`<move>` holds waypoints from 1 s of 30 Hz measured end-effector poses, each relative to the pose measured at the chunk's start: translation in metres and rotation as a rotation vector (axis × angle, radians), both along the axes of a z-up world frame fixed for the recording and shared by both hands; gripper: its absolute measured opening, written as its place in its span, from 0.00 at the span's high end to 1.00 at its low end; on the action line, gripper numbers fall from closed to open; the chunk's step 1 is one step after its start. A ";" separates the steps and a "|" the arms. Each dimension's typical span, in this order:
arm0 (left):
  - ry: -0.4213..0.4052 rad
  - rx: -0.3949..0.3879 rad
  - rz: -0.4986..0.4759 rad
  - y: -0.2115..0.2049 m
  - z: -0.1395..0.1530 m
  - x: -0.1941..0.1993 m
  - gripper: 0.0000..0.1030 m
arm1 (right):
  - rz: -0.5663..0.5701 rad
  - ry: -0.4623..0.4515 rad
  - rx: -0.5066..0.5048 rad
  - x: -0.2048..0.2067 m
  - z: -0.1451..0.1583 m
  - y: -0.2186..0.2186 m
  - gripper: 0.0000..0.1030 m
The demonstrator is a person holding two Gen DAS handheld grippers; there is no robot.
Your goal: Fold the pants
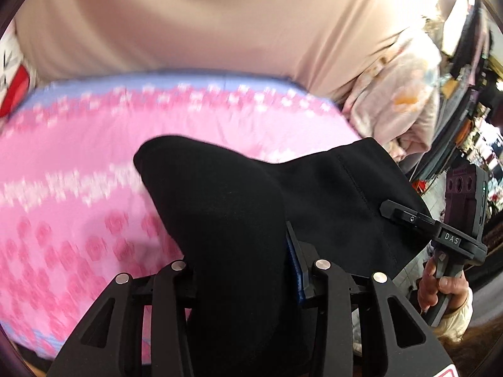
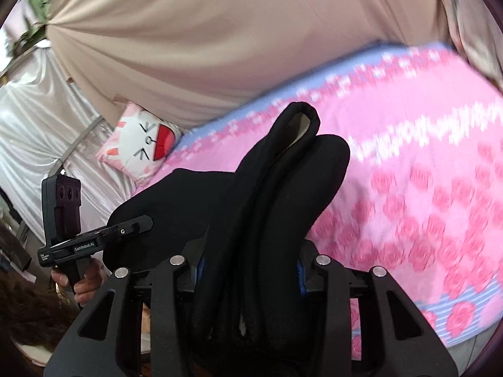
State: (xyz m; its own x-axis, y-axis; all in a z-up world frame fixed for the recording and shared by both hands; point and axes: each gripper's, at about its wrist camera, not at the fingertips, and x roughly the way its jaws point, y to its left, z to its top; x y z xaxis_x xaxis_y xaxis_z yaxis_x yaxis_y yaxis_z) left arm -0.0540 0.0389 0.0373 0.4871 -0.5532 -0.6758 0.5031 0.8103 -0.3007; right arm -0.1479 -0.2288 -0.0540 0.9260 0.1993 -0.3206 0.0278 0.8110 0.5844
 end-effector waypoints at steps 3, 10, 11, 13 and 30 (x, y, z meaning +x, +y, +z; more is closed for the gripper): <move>-0.110 -0.009 -0.012 0.000 0.034 -0.002 0.66 | -0.020 -0.084 -0.079 -0.006 0.041 0.000 0.62; -0.434 -0.029 0.017 -0.003 0.134 0.015 0.66 | -0.081 -0.294 -0.318 0.005 0.151 -0.008 0.63; -0.467 -0.032 0.027 -0.003 0.145 0.019 0.66 | -0.086 -0.323 -0.340 0.011 0.167 -0.013 0.63; -0.542 -0.039 0.053 -0.003 0.165 0.032 0.66 | -0.098 -0.368 -0.358 0.025 0.189 -0.019 0.63; -0.269 0.060 0.217 -0.044 0.031 0.291 0.65 | -0.105 -0.162 -0.109 0.272 0.078 -0.142 0.63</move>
